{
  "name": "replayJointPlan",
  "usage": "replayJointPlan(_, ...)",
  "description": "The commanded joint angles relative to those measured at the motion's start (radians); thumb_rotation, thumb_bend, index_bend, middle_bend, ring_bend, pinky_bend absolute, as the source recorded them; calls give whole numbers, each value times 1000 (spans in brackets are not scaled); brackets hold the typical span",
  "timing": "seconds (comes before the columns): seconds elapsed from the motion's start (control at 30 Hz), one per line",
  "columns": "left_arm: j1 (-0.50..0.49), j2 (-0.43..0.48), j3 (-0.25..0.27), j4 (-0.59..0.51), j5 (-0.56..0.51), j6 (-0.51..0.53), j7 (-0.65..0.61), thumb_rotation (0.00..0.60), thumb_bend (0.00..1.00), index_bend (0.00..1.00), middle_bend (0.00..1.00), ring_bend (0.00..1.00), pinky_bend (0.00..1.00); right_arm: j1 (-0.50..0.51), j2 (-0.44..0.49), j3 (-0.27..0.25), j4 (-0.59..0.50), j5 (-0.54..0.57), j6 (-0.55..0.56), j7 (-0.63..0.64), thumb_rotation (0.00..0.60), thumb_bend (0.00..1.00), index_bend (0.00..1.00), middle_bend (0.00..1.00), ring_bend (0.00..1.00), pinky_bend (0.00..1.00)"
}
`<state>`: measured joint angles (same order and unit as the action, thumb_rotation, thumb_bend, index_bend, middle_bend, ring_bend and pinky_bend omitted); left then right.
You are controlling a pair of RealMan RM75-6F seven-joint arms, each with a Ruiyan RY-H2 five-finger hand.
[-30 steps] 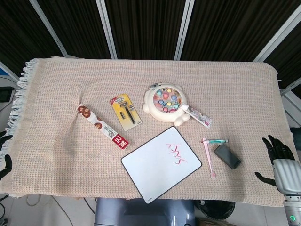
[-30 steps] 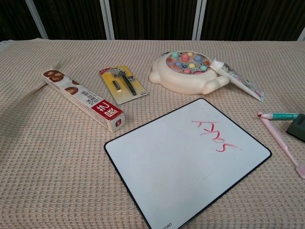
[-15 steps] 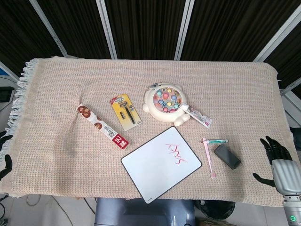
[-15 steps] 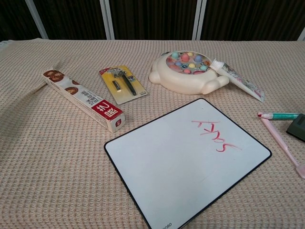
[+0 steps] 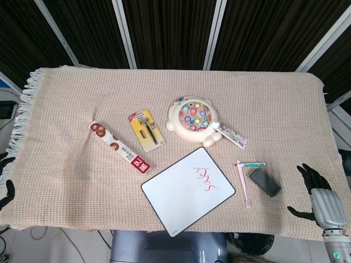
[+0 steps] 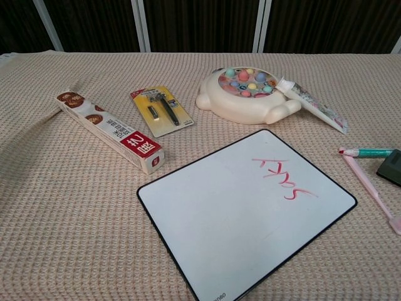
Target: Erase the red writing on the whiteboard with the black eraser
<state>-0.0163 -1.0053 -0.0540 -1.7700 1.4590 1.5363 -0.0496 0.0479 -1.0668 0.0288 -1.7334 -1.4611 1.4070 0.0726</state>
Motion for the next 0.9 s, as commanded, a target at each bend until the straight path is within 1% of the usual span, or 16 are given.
replayJointPlan(0.03, -1, 2, 0, 0, -4, -6, -3, 600, 634, 185, 83, 24, 30, 9, 14, 21, -43, 72, -32, 23, 600, 74, 0, 97, 104, 137)
replayJointPlan(0.2, -3, 3, 1, -1, -5, -10, -2, 600, 634, 186, 83, 24, 30, 49, 20, 64, -78, 186, -107, 0, 600, 71, 0, 114, 113, 138)
replayJointPlan(0.47, -2, 3, 0, -2, -10, -11, -5, 600, 634, 186, 83, 24, 30, 125, -1, 92, -104, 343, -232, -112, 600, 72, 12, 150, 129, 137)
replayJointPlan(0.57, -3, 4, 0, -3, -11, -12, -4, 600, 634, 186, 83, 23, 30, 145, -30, 101, -103, 391, -247, -148, 600, 72, 48, 173, 155, 137)
replayJointPlan(0.7, -3, 5, -2, -3, -14, -13, -7, 600, 634, 185, 83, 24, 30, 168, -83, 117, -88, 451, -240, -202, 600, 73, 106, 209, 202, 138)
replayJointPlan(0.9, -4, 6, -2, -4, -19, -18, -8, 600, 634, 185, 83, 24, 32, 193, -145, 124, -72, 503, -218, -282, 600, 97, 177, 263, 267, 143)
